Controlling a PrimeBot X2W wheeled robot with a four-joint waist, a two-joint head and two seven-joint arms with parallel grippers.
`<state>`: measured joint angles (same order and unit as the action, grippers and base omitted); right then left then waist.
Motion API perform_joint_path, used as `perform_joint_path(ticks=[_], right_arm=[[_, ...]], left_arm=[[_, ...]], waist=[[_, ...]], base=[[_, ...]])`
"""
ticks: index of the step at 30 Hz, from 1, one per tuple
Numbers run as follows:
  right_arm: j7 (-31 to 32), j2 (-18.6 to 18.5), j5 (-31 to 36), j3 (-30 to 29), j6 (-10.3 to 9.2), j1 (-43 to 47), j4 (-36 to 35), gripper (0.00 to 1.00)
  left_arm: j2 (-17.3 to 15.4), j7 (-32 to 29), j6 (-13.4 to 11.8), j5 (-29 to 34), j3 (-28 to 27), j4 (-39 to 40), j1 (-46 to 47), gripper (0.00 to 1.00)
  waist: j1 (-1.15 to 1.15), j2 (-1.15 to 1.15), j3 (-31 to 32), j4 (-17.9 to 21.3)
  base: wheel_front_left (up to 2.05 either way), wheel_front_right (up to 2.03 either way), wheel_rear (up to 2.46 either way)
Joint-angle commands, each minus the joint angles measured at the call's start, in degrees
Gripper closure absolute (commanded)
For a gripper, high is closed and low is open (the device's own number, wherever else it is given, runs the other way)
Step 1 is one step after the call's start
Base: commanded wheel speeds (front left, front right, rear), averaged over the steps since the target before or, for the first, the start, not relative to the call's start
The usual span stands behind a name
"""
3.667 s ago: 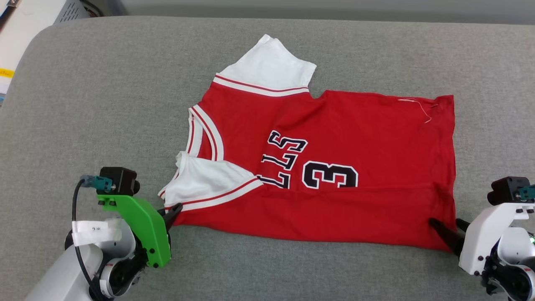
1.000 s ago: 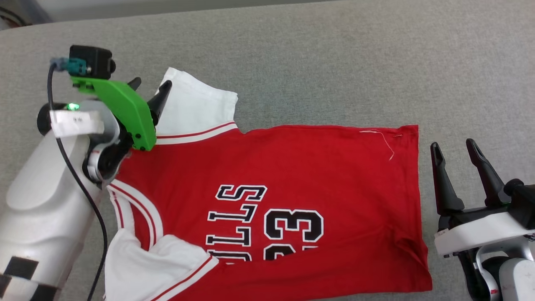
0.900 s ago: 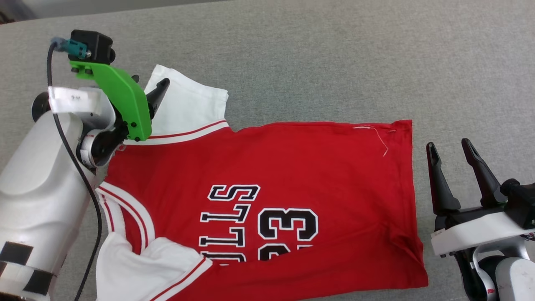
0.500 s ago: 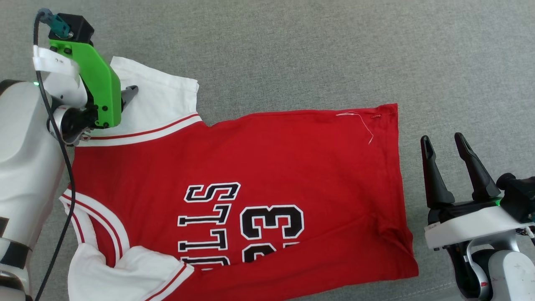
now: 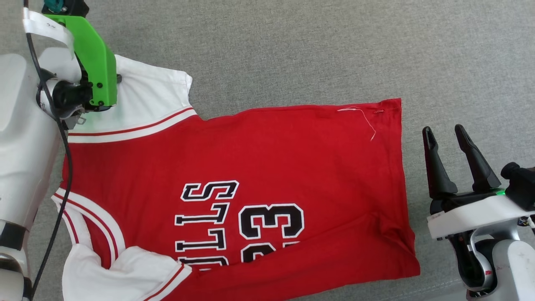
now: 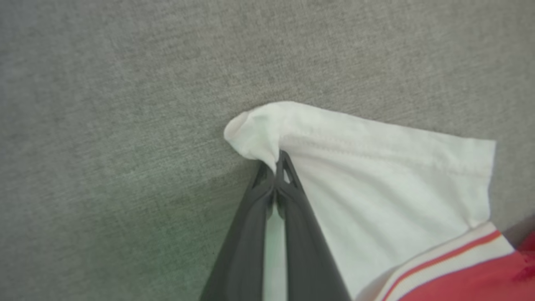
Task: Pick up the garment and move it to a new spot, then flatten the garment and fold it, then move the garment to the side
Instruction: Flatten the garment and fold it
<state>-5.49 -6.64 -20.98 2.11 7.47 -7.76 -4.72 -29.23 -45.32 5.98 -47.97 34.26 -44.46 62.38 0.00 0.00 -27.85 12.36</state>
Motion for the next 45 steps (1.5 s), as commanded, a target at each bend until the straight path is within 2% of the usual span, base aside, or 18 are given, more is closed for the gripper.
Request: perform_joint_path(ticks=[1, 7, 15, 21, 29, 36, 37, 38, 39, 45], right_arm=[[0.5, -0.7, -0.9, -0.3, 0.02, -1.2, 0.6, 0.0], [4.4, -4.6, -5.4, -0.2, 0.02, -4.5, 4.5, 0.0], [22.2, -11.9, -11.6, 2.4, 0.02, -11.1, 12.2, 0.0], [33.9, -15.6, -13.6, 4.9, 0.02, -15.7, 13.6, 0.0], [42.3, -17.9, -15.1, 8.9, 0.02, -20.4, 17.3, 0.0], [48.1, -18.4, -18.8, 13.6, 0.02, -19.8, 22.6, 0.0], [49.6, -18.4, -19.6, 14.5, 0.02, -19.5, 23.1, 0.55], [50.3, -18.5, -20.1, 15.0, 0.02, -19.4, 23.2, 0.73], [50.7, -18.5, -20.8, 15.4, 0.02, -19.4, 23.2, 1.0], [47.1, -20.2, -21.4, 14.7, 0.02, -21.6, 21.9, 1.0]], left_arm=[[1.7, -0.2, 0.3, 0.2, 1.8, -2.1, -4.6, 1.0], [1.5, 4.2, 0.5, 0.6, 1.3, -1.0, -3.4, 1.0], [1.3, 9.6, 0.9, 1.7, 1.4, 3.4, -2.0, 1.0], [1.8, 11.5, 1.0, 2.4, 2.6, 8.1, -2.5, 1.0], [1.9, 12.7, 0.8, 2.3, 3.0, 13.7, -4.0, 1.0], [0.9, 13.4, 0.5, 1.9, 2.9, 16.6, -6.0, 1.0], [0.6, 13.5, 0.5, 1.8, 2.8, 16.9, -6.3, 1.0], [0.4, 13.6, 0.4, 1.8, 2.7, 17.2, -6.6, 1.0], [0.2, 13.7, 0.3, 1.7, 2.6, 17.4, -6.8, 1.0], [-0.7, 15.6, -0.1, 1.0, 1.9, 18.5, -8.9, 1.0]], waist=[[0.0, 0.0, 0.7, -0.3], [0.0, 0.0, 3.5, -1.8], [0.0, 0.0, 5.6, -5.7], [0.0, 0.0, 5.3, -9.3], [0.0, 0.0, 4.1, -12.3], [0.0, 0.0, 3.8, -13.4], [0.0, 0.0, 3.9, -13.4], [0.0, 0.0, 4.0, -13.3], [0.0, 0.0, 4.1, -13.3], [0.0, 0.0, 6.5, -13.4]], base=[[0.0, 0.0, 0.0], [0.0, 0.0, 0.0], [0.0, 0.0, 0.0], [0.0, 0.0, 0.0], [0.0, 0.0, 0.0], [0.0, 0.0, 0.0], [0.0, 0.0, 0.0], [0.0, 0.0, 0.0], [0.0, 0.0, 0.0], [0.0, 0.0, 0.0]])
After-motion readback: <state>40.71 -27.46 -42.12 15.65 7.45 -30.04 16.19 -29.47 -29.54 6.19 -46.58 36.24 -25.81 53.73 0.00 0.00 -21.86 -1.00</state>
